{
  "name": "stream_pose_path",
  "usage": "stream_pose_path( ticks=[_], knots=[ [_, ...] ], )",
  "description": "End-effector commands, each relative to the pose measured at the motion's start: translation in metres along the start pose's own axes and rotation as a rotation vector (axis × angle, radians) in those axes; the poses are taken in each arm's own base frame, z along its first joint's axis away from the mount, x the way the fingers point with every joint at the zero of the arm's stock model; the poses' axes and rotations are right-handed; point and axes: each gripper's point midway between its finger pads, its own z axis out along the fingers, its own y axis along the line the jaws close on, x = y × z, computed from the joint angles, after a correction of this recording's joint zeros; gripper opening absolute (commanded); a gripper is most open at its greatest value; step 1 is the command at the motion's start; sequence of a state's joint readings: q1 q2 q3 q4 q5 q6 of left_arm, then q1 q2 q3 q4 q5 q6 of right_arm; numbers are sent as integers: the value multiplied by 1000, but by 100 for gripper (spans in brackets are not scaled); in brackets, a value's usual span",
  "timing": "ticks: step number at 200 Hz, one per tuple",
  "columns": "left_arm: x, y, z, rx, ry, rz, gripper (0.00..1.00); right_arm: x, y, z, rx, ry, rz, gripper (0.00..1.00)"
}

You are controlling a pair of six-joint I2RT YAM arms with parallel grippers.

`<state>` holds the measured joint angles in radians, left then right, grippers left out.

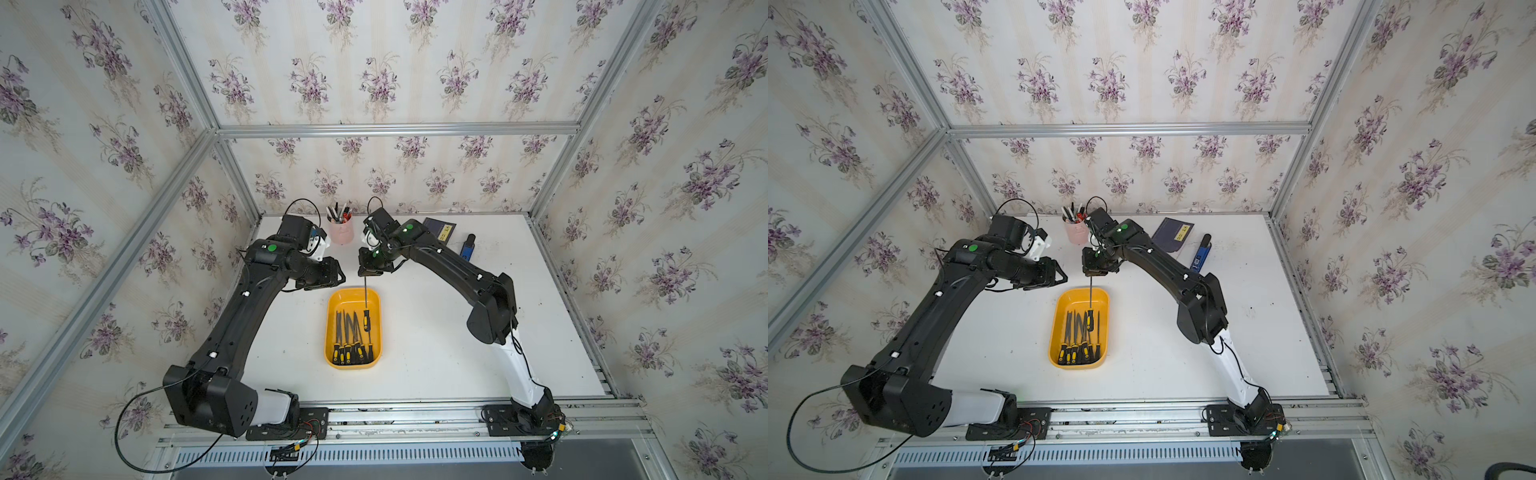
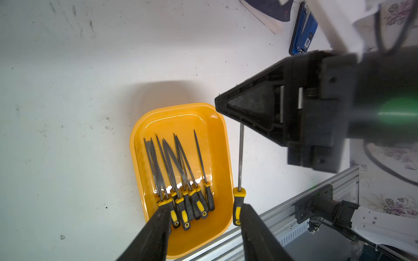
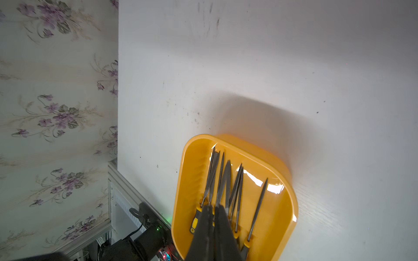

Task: Put the file tool into the storage box
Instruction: Place the file tool in the storage box.

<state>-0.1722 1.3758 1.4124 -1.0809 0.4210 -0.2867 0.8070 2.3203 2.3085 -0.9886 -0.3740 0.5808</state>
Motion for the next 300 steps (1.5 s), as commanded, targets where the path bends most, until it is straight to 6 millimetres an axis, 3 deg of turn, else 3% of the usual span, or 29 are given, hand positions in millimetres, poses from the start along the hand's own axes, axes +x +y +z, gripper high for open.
stream_pose_path(
  ticks=[1, 73, 112, 232, 300],
  knots=[
    [0, 12, 1, -47, -9, 6, 55, 16, -9, 13, 49, 64, 7, 0],
    [6, 21, 11, -47, 19, -17, 54, 42, -21, 64, 87, 116, 23, 0],
    [13, 25, 15, -58, 31, -20, 54, 50, -31, 82, 116, 126, 32, 0],
    [18, 31, 18, -79, 46, -27, 54, 68, -51, 103, 144, 138, 49, 0],
    [16, 33, 20, -84, 52, -36, 54, 72, -52, 109, 128, 138, 59, 0]
  ],
)
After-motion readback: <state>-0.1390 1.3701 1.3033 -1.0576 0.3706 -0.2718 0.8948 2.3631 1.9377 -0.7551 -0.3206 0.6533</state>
